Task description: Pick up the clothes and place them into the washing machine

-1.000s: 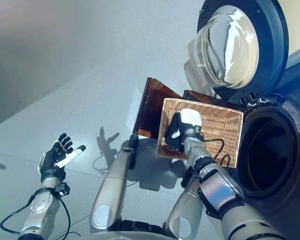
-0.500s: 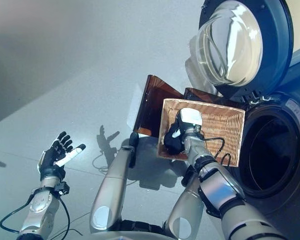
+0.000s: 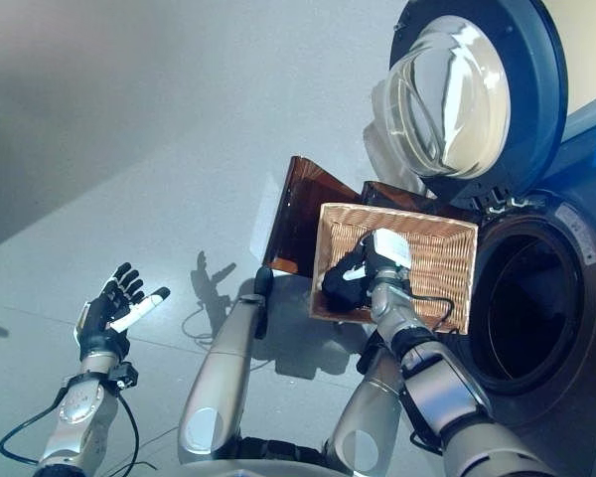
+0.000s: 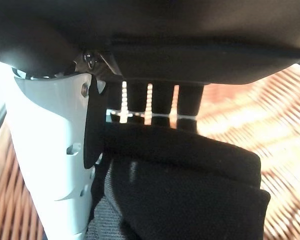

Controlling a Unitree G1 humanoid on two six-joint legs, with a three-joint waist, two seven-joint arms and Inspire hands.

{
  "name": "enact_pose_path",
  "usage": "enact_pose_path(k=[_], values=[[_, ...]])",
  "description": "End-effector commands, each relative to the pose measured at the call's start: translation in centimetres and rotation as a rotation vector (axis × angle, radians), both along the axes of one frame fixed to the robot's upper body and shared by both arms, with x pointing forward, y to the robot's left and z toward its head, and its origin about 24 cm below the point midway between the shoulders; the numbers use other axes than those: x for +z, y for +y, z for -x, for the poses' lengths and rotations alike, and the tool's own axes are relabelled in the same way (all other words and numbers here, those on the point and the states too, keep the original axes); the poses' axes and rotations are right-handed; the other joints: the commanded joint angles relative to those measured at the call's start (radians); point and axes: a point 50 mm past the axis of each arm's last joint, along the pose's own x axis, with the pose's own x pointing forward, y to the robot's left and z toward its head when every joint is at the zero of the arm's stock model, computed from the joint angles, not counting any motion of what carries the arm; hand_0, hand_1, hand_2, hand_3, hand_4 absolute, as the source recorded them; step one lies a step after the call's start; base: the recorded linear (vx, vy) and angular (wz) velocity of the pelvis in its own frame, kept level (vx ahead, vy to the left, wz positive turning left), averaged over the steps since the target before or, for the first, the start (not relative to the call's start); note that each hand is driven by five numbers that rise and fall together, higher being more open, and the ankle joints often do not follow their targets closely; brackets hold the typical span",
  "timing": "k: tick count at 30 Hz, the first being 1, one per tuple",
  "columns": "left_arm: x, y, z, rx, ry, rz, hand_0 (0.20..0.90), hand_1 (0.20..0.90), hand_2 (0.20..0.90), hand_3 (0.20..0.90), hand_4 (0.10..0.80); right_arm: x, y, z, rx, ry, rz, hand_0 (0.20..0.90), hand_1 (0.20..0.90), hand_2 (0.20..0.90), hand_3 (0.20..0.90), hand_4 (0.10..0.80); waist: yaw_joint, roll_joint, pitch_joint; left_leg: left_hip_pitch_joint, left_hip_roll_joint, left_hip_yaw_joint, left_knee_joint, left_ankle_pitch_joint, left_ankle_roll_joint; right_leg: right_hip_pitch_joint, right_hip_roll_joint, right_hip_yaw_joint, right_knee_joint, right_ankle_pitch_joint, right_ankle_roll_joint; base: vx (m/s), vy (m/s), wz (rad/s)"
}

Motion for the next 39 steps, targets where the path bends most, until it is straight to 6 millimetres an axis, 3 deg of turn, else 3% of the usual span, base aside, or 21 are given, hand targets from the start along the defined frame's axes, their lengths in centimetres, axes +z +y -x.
enact_pose_path(k=[1, 6, 10, 11, 12, 13, 22, 30, 34, 39], values=[[2.5, 2.8, 0.5, 0.087, -0.106, -0.101, 0.9, 0.9, 0.9, 0.9, 0.8, 2.4, -2.3, -0.5, -0.09, -0.166, -0.11, 0.2, 0.2, 0.2, 0.2, 0.3, -0.004, -0.026, -0.03, 0.071, 0.04, -0.01, -0.051, -0.028, -0.07, 0.026, -0.01, 0.005, -0.165, 0.235, -0.016, 0.037, -0.021, -0.01], [2.0, 2.9, 0.6, 0.102, -0.085, -0.088, 0.9, 0.9, 0.9, 0.9, 0.8, 0.7, -3.6, 1.3, -0.242, -0.193, -0.406, 0.2, 0.2, 0.2, 0.2, 0.3, -0.022, -0.047, -0.056, 0.12, 0.044, 0.005, -0.135, 0.007, -0.075, 0.091, -0.009, -0.019, -0.285, 0.29, -0.002, 0.05, -0.017, -0.03], [1.8, 2.8, 0.5, 0.105, -0.082, -0.08, 0.9, 0.9, 0.9, 0.9, 0.8, -0.1, -4.4, 2.2, -0.325, -0.211, -0.522, 0.2, 0.2, 0.2, 0.2, 0.3, -0.028, -0.052, -0.064, 0.149, 0.048, 0.011, -0.165, 0.016, -0.08, 0.118, -0.009, -0.023, -0.324, 0.309, 0.005, 0.049, -0.016, -0.08], [1.5, 2.8, 0.5, 0.116, -0.069, -0.07, 0.9, 0.9, 0.9, 0.9, 0.8, -0.9, -4.8, 3.0, -0.392, -0.227, -0.636, 0.2, 0.2, 0.2, 0.2, 0.3, -0.036, -0.056, -0.073, 0.163, 0.05, 0.013, -0.177, 0.02, -0.082, 0.131, -0.009, -0.021, -0.343, 0.314, 0.006, 0.034, -0.003, -0.02], [1.5, 2.8, 0.5, 0.115, -0.069, -0.07, 0.9, 0.9, 0.9, 0.9, 0.8, -0.9, -4.8, 3.1, -0.393, -0.226, -0.637, 0.2, 0.2, 0.2, 0.2, 0.3, -0.035, -0.056, -0.073, 0.165, 0.05, 0.014, -0.179, 0.021, -0.082, 0.133, -0.009, -0.021, -0.344, 0.315, 0.006, 0.069, -0.002, -0.1], [1.1, 2.6, 0.4, 0.121, -0.054, -0.054, 0.9, 0.9, 0.9, 0.9, 0.8, -1.9, -5.3, 4.2, -0.468, -0.247, -0.775, 0.2, 0.2, 0.2, 0.2, 0.3, -0.045, -0.06, -0.077, 0.185, 0.054, 0.02, -0.193, 0.024, -0.085, 0.15, -0.008, -0.024, -0.362, 0.319, 0.008, 0.052, -0.004, -0.15], [-0.4, 1.3, 0.5, 0.113, -0.014, 0.023, 0.9, 0.9, 0.9, 0.9, 0.8, -4.8, -6.8, 7.9, -0.724, -0.369, -1.223, 0.2, 0.2, 0.2, 0.2, 0.3, -0.085, -0.028, -0.09, 0.261, 0.061, 0.042, -0.231, 0.031, -0.088, 0.182, -0.009, 0.002, -0.378, 0.318, 0.01, 0.038, 0.01, -0.11], [-1.3, -0.4, 0.3, 0.077, -0.001, 0.084, 0.9, 0.9, 0.9, 0.9, 0.8, -4.4, -7.2, 7.8, -0.826, -0.574, -1.513, 0.2, 0.2, 0.2, 0.2, 0.3, -0.11, 0.01, -0.093, 0.288, 0.066, 0.058, -0.233, 0.026, -0.093, 0.176, -0.008, 0.028, -0.376, 0.309, 0.013, 0.011, 0.006, -0.11], [-2.0, -1.8, 0.2, 0.053, 0.018, 0.128, 0.9, 0.9, 0.9, 0.9, 0.8, -4.3, -7.0, 7.8, -0.91, -0.764, -1.738, 0.2, 0.2, 0.2, 0.2, 0.3, -0.124, 0.034, -0.097, 0.295, 0.071, 0.063, -0.225, 0.011, -0.095, 0.168, -0.007, 0.045, -0.362, 0.292, 0.014, 0.004, -0.001, -0.04], [-2.2, -2.4, 0.1, 0.038, 0.02, 0.15, 0.9, 0.9, 0.9, 0.9, 0.8, -4.4, -7.1, 7.8, -0.967, -0.844, -1.811, 0.2, 0.2, 0.2, 0.2, 0.3, -0.129, 0.047, -0.102, 0.287, 0.067, 0.065, -0.222, 0.016, -0.094, 0.156, -0.01, 0.052, -0.357, 0.295, 0.011, -0.006, -0.001, -0.05]])
